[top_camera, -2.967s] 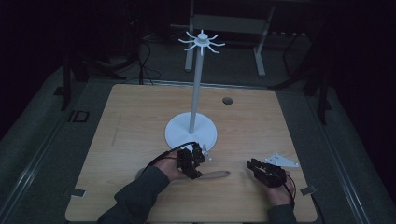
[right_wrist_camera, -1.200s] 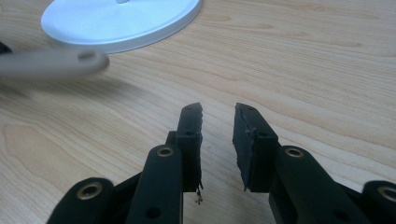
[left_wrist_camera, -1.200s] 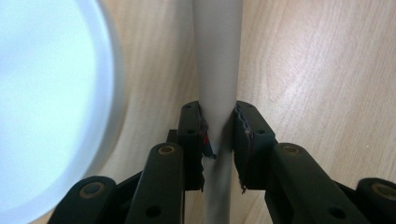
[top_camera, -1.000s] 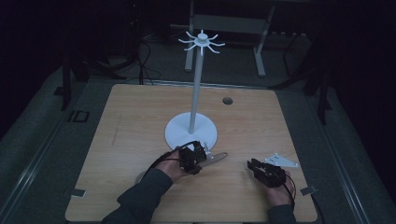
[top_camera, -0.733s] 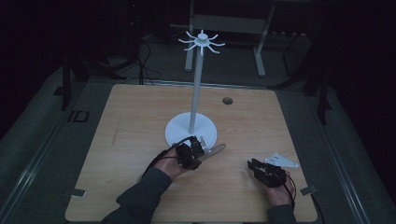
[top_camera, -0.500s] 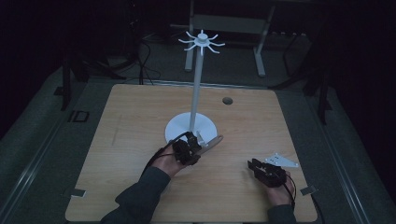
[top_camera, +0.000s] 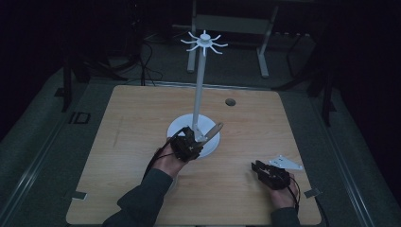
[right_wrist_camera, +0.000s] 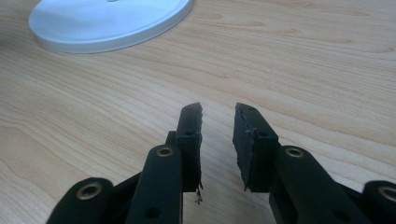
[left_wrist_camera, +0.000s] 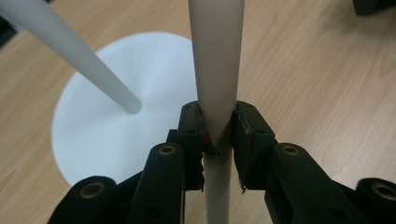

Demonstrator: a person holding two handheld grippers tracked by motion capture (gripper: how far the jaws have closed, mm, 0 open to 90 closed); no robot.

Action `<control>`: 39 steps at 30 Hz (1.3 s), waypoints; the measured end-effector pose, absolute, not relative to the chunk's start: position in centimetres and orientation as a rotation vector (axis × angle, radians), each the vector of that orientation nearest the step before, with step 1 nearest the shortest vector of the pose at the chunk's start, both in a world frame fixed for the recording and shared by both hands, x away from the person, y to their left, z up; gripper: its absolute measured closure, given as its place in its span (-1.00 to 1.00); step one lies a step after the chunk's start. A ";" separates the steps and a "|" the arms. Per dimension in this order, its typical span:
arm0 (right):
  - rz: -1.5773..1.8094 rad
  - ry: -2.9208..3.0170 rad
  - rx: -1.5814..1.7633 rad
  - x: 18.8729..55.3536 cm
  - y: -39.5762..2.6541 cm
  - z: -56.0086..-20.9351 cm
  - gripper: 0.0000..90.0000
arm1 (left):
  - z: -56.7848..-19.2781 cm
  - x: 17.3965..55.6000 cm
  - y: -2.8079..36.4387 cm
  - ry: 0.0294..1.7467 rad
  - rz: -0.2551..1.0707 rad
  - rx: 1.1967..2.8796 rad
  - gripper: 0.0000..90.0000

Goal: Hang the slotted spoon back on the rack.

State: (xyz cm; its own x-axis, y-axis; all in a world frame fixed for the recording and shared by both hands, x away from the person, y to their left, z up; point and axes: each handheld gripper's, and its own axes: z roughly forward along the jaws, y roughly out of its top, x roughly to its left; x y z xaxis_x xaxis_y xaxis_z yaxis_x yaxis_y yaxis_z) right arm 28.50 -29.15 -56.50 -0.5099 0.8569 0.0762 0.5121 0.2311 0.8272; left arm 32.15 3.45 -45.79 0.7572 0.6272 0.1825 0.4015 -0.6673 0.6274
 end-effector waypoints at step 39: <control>1.213 2.087 1.272 28.5 -29.4 -56.4 0.57 | -40.9 31.2 4.6 0.884 0.732 2.004 0.65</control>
